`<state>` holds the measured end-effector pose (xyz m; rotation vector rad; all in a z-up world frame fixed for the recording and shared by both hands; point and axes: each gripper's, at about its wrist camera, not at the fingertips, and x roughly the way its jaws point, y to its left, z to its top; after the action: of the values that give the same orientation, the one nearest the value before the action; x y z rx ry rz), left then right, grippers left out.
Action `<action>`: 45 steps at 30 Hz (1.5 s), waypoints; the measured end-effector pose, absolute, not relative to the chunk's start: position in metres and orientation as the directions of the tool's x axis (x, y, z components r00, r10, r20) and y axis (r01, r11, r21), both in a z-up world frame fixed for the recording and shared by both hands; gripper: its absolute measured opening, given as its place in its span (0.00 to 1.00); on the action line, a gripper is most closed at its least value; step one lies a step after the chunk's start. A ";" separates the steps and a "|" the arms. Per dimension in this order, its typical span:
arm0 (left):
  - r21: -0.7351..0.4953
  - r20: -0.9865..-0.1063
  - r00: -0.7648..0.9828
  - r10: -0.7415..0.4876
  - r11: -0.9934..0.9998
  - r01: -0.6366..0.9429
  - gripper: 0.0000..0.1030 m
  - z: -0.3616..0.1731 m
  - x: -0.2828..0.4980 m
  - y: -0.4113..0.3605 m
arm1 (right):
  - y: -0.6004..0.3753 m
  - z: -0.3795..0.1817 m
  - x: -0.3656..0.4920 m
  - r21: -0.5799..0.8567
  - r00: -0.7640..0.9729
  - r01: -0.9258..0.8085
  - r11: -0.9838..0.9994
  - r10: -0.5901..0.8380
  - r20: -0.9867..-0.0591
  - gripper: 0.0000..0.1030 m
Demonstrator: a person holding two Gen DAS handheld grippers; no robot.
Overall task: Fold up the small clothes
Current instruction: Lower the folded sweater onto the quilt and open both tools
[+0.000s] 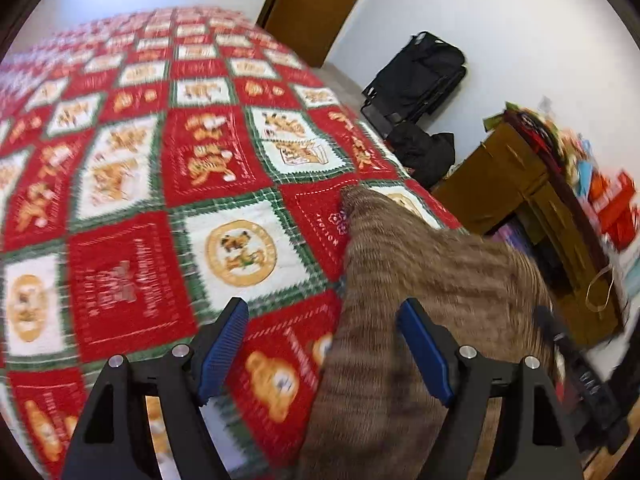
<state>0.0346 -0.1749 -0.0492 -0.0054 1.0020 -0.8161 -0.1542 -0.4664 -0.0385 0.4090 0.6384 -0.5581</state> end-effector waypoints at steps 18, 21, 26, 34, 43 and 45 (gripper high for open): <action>0.012 -0.746 0.466 -0.476 0.690 0.724 0.77 -0.076 -0.061 -0.150 | -0.342 -0.059 -0.203 -0.066 0.641 0.458 0.887 -0.381 -0.667 0.19; 0.067 -0.740 0.505 -0.445 0.698 0.713 0.77 -0.074 -0.067 -0.144 | -0.338 -0.060 -0.211 -0.118 0.646 0.456 0.882 -0.420 -0.638 0.14; 0.140 -0.718 0.566 -0.405 0.713 0.687 0.77 -0.065 -0.079 -0.133 | -0.329 -0.055 -0.216 -0.103 0.631 0.472 0.876 -0.417 -0.654 0.18; 0.141 -0.759 0.540 -0.364 0.718 0.682 0.77 -0.074 -0.085 -0.125 | -0.306 -0.049 -0.239 -0.064 0.631 0.493 0.868 -0.407 -0.660 0.51; 0.065 -0.809 0.442 -0.388 0.688 0.723 0.77 -0.079 -0.116 -0.104 | -0.297 -0.039 -0.254 -0.009 0.619 0.535 0.845 -0.398 -0.677 0.85; 0.013 -0.841 0.374 -0.391 0.677 0.736 0.77 -0.087 -0.122 -0.100 | -0.293 -0.040 -0.256 -0.027 0.606 0.542 0.840 -0.413 -0.680 0.85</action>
<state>-0.1220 -0.1002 -0.0872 0.4227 0.9346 -0.7490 -0.2559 -0.2932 -0.0396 0.1896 0.7349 -0.5559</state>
